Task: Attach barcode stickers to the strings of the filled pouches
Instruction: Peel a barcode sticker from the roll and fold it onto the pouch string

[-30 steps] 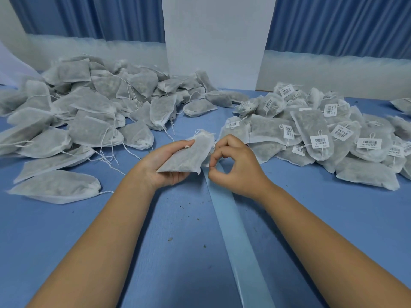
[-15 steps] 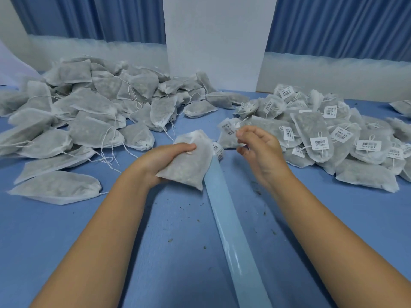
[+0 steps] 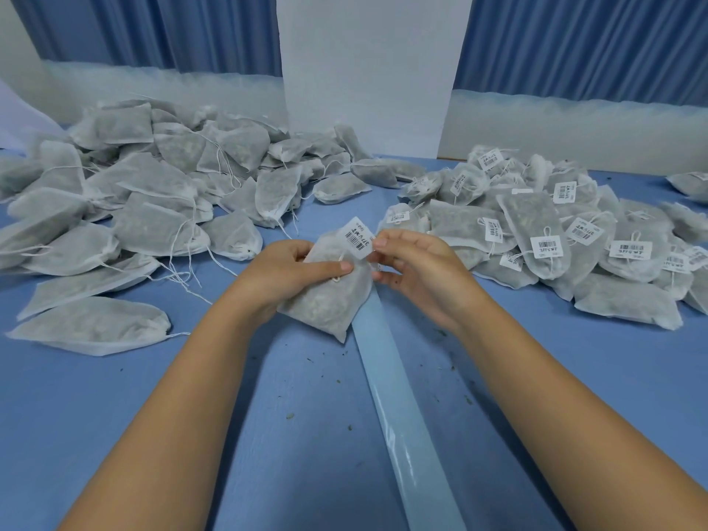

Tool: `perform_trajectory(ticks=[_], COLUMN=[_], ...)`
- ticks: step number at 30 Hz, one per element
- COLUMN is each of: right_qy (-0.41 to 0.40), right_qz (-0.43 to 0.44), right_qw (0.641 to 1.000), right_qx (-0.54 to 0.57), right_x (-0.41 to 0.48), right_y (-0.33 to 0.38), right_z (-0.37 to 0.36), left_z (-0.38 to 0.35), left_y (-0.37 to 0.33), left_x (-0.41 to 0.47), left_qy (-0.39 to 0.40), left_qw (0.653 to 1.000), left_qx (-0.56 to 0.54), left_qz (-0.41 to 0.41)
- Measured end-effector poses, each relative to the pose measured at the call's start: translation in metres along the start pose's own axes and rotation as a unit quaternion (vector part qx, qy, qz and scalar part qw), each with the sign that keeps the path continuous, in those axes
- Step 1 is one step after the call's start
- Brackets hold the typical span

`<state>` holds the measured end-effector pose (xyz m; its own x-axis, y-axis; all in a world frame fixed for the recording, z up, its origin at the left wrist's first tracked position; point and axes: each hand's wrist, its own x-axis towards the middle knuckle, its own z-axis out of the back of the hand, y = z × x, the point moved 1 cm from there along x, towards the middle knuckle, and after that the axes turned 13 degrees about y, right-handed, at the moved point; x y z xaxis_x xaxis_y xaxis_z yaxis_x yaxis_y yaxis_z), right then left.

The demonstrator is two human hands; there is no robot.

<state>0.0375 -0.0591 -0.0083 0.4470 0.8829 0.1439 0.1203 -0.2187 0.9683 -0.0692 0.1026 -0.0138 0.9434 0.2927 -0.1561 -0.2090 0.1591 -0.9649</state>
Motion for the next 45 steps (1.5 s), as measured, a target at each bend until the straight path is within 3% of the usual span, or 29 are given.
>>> perform_trajectory(ticks=[6, 10, 17, 23, 31, 34, 39, 42, 45], right_qy=[-0.006, 0.003, -0.013, -0.075, -0.112, -0.127, -0.155, -0.166, -0.107], right_qz=[-0.029, -0.04, -0.077, -0.093, -0.049, -0.036, -0.022, -0.066, -0.124], right_qw=[0.999, 0.998, 0.996, 0.984, 0.97, 0.963, 0.954, 0.964, 0.98], right_qx=[0.027, 0.056, -0.053, -0.136, -0.208, -0.237, -0.255, -0.196, -0.109], right_x=[0.0, 0.0, -0.001, 0.001, 0.001, 0.001, 0.002, 0.002, 0.001], right_y=[-0.002, 0.001, 0.001, -0.004, -0.01, -0.012, -0.014, -0.013, -0.01], right_z=[0.002, 0.005, 0.003, 0.003, 0.001, -0.001, -0.004, -0.005, -0.006], left_z=[0.0, 0.0, -0.001, -0.005, -0.006, -0.008, -0.013, -0.016, -0.016], left_y=[-0.002, -0.002, -0.003, -0.006, -0.007, -0.008, -0.006, -0.008, -0.009], left_x=[-0.006, -0.006, -0.007, -0.009, -0.011, -0.011, -0.005, -0.004, -0.004], left_qy=[0.097, 0.106, 0.111, 0.114, 0.116, 0.101, 0.005, -0.017, -0.017], left_qw=[0.994, 0.993, 0.992, 0.992, 0.991, 0.993, 0.999, 0.998, 0.996], left_qx=[-0.026, -0.024, -0.01, 0.003, 0.011, 0.01, 0.009, -0.027, -0.067], left_qz=[-0.038, -0.043, -0.054, -0.053, -0.058, -0.061, -0.044, -0.046, -0.059])
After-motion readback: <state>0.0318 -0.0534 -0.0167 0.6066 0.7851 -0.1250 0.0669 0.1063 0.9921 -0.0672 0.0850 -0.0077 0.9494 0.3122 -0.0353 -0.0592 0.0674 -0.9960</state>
